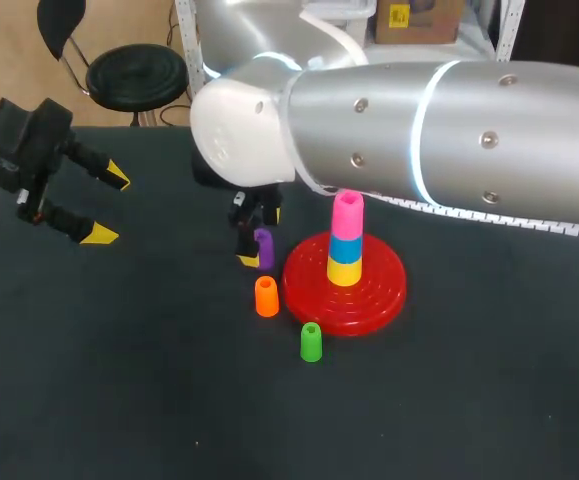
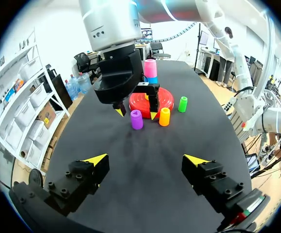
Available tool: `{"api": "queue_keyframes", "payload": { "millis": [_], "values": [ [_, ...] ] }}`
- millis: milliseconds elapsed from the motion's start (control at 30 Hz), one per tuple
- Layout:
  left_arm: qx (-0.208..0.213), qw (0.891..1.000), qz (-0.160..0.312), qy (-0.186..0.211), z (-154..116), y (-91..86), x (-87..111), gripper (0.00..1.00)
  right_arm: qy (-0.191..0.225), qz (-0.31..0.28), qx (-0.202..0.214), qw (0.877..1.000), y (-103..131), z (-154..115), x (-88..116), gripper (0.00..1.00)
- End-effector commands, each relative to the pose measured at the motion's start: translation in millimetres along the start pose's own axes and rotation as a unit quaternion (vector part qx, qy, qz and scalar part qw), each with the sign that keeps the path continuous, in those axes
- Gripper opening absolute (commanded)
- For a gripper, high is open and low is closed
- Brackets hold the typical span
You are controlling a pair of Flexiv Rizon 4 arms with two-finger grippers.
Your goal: Pick up and stack the cylinders on the red base in this order: pink,purple,orange,green
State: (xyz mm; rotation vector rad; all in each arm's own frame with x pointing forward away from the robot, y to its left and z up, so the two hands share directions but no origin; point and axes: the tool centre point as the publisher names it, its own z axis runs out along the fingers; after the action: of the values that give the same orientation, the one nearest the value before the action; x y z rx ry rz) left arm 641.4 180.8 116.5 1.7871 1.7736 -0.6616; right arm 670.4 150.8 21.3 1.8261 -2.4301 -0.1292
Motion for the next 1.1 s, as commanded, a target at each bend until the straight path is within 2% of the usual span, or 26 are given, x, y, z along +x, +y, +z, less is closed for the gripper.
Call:
{"api": "queue_keyframes", "payload": {
  "millis": [33, 267, 300, 333, 400, 1100],
  "values": [
    [-0.001, 1.0, 0.001, 0.0, 0.1, -0.6, 0.5, 1.0, 0.0, 0.0, 0.0, 1.0, 0.7, -0.1, -0.1, 1.0],
    [-0.001, 1.0, 0.001, 0.0, 0.1, -0.6, 0.5, 1.0, -0.002, 0.0, -0.007, 1.0, 0.6, 2.5, -0.5, 1.0],
    [-0.001, 1.0, 0.001, 0.0, 0.1, -0.6, 0.5, 1.0, -0.003, 0.001, -0.007, 1.0, 0.6, 2.6, -0.5, 0.68],
    [-0.001, 1.0, 0.001, 0.0, 0.1, -0.6, 0.5, 1.0, -0.004, 0.001, -0.008, 1.0, 0.5, 2.8, -0.3, 0.49],
    [-0.001, 1.0, 0.001, 0.0, 0.1, -0.6, 0.5, 1.0, -0.004, 0.003, -0.011, 1.0, 0.1, 3.3, 0.3, 0.0],
    [-0.001, 1.0, 0.001, 0.0, 0.1, -0.6, 0.5, 1.0, -0.002, 0.007, -0.018, 1.0, -1.0, 5.3, 3.1, 0.0]
  ]
}}
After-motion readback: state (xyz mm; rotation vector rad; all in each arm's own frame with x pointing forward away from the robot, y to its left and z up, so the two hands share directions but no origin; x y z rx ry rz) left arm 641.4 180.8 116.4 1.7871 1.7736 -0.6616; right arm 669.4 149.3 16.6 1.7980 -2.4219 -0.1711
